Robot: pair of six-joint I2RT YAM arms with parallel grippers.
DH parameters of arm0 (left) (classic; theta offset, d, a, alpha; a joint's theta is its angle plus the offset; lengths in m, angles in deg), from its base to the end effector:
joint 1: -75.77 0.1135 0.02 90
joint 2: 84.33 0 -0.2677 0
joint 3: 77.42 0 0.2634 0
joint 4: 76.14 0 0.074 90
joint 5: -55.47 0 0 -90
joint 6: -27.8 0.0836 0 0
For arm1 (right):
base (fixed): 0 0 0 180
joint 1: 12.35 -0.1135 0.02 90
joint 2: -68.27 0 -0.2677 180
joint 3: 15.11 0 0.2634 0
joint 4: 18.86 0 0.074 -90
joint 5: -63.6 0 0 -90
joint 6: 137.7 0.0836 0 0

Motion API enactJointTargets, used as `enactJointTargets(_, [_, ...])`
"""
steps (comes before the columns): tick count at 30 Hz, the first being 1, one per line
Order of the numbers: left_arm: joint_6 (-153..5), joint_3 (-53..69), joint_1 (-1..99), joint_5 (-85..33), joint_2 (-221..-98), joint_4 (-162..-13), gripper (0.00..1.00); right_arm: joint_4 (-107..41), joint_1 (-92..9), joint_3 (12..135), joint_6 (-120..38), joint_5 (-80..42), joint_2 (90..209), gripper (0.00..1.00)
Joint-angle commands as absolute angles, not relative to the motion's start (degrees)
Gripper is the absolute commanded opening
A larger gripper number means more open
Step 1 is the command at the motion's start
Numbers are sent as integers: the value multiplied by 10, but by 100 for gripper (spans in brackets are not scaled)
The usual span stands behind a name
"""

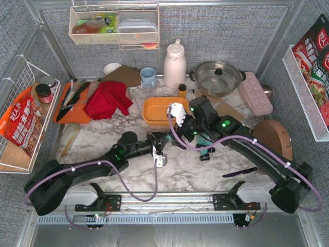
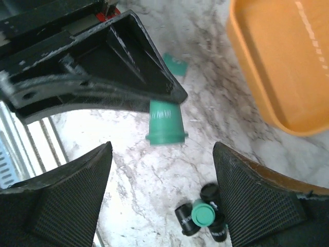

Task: Mix the coffee capsules in the storage basket

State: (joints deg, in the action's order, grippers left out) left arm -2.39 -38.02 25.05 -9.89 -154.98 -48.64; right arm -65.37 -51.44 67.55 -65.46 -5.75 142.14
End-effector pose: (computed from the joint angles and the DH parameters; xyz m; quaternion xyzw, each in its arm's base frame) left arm 0.1668 -0.2590 0.2196 0.6691 0.2864 -0.1023 0.6781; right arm 0.2347 0.2287 0.3178 -0.4898 0.7391 0.2383 0.3962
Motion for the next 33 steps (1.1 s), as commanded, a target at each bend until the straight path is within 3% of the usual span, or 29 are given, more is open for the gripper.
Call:
enactJointTargets(1, [-96, -381, 267, -156, -1576, -409, 16, -577, -515, 643, -624, -150, 1361, 84])
enactJointTargets(8, [-292, -365, 324, -219, -1650, -288, 15, -392, -514, 490, -564, -436, 1221, 85])
enactJointTargets(13, [-439, -302, 356, -328, -1700, -297, 15, -293, -508, 391, -545, -576, 1164, 85])
enactJointTargets(18, [-553, -226, 390, -361, -1747, -359, 17, -251, -500, 331, -544, -577, 1135, 85])
enactJointTargets(27, [-624, -130, 406, -401, -1808, -456, 18, -254, -498, 314, -531, -570, 1112, 85])
enactJointTargets(33, [-689, -22, 417, -440, -1852, -662, 19, -265, -498, 317, -527, -568, 1098, 85])
